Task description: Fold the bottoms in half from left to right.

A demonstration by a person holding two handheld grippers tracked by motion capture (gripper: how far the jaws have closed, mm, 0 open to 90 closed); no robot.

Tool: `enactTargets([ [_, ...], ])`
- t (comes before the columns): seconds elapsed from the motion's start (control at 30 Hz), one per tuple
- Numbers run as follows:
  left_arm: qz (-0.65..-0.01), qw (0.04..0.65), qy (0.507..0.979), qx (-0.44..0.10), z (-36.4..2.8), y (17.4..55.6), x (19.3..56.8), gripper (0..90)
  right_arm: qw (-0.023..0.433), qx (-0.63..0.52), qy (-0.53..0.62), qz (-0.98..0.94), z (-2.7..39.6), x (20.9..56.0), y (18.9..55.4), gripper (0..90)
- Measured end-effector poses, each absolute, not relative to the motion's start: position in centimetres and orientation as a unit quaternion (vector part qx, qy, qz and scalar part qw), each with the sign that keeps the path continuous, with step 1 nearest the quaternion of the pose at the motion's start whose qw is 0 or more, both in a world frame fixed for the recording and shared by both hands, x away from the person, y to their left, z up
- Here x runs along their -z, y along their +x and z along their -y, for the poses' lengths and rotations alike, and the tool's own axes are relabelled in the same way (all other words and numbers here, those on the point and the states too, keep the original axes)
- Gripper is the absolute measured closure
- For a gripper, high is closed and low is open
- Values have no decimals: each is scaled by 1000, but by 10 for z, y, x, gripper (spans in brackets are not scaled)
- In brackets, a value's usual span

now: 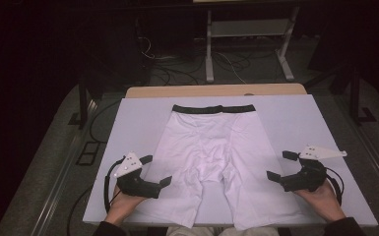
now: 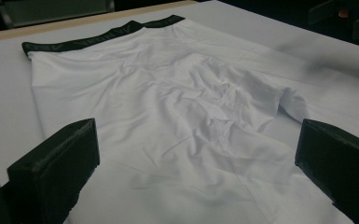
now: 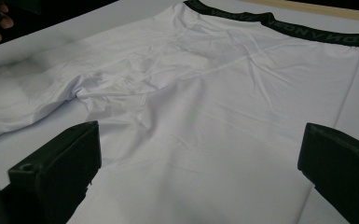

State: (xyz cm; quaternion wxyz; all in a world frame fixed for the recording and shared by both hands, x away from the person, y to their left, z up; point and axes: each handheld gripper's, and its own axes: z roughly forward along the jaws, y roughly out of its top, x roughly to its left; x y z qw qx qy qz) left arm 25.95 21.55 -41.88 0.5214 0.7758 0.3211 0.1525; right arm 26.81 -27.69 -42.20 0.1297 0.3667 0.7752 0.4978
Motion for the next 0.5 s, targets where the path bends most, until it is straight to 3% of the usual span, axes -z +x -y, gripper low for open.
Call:
enactTargets([
  [0.5,-320,521,777,-149,-216,259,418,0,132,-498,372,-772,281,421,267,0],
])
